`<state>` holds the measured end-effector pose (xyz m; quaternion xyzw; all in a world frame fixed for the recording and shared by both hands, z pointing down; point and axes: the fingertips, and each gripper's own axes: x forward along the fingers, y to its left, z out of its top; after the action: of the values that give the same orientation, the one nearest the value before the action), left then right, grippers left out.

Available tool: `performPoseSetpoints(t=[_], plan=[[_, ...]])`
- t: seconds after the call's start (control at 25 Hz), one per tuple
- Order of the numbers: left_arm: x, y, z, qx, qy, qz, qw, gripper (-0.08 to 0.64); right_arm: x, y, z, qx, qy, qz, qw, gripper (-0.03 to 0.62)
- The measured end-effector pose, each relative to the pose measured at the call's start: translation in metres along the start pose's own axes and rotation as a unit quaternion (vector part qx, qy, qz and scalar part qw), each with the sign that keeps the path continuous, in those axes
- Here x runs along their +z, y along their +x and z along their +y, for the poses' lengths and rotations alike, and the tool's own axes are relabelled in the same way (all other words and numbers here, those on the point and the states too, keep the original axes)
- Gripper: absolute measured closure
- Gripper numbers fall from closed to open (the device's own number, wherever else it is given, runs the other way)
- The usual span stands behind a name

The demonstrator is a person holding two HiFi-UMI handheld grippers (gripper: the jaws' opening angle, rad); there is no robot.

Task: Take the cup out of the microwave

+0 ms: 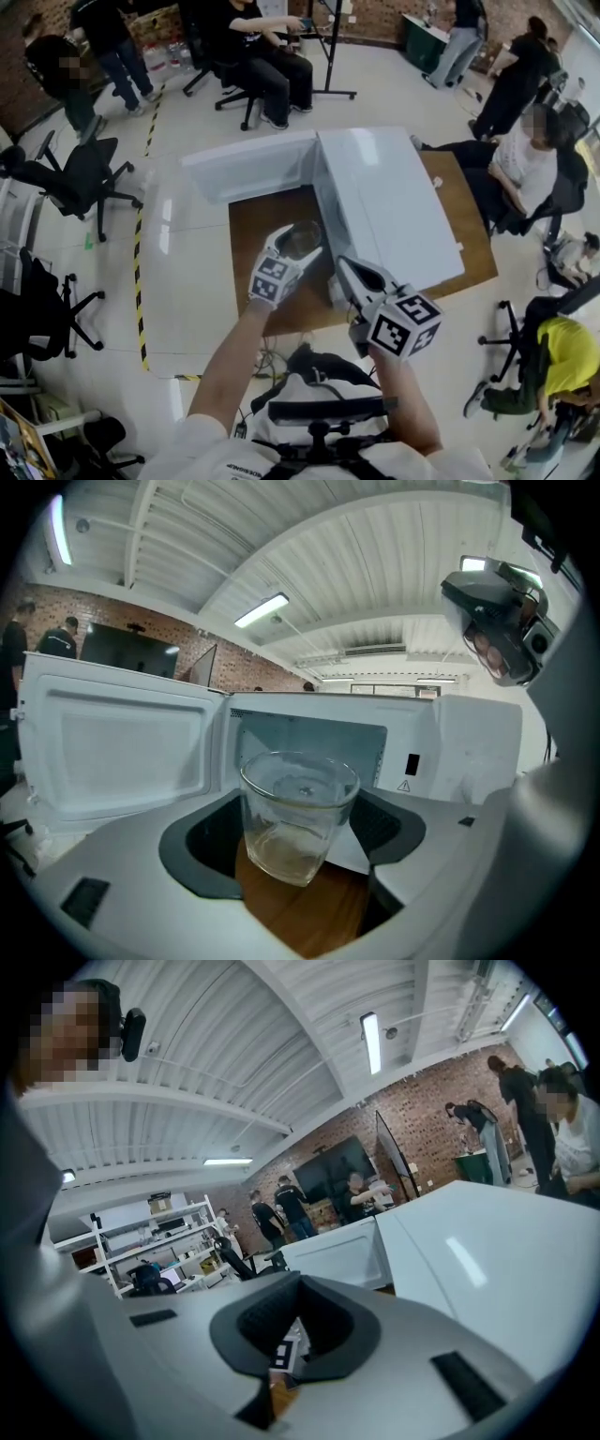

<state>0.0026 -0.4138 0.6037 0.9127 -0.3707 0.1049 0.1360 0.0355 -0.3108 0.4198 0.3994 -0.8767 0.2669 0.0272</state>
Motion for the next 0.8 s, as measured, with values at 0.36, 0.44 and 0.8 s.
performPoseSetpoints(t=[0.36, 0.44, 0.8], plan=[[0.005, -0.082, -0.010, 0.065, 0.001, -0.002, 0.9979, 0.207, -0.022, -0.009, 0.019, -0.002, -0.002, 0.006, 1.000, 0.586], [0.007, -0.100, -0.017, 0.072, -0.003, -0.009, 0.9974, 0.207, -0.029, -0.012, 0.021, -0.002, 0.001, 0.008, 1.000, 0.586], [0.013, -0.168, -0.030, 0.103, -0.014, -0.023, 0.9943, 0.207, -0.055, -0.015, 0.037, -0.003, 0.006, 0.016, 1.000, 0.586]])
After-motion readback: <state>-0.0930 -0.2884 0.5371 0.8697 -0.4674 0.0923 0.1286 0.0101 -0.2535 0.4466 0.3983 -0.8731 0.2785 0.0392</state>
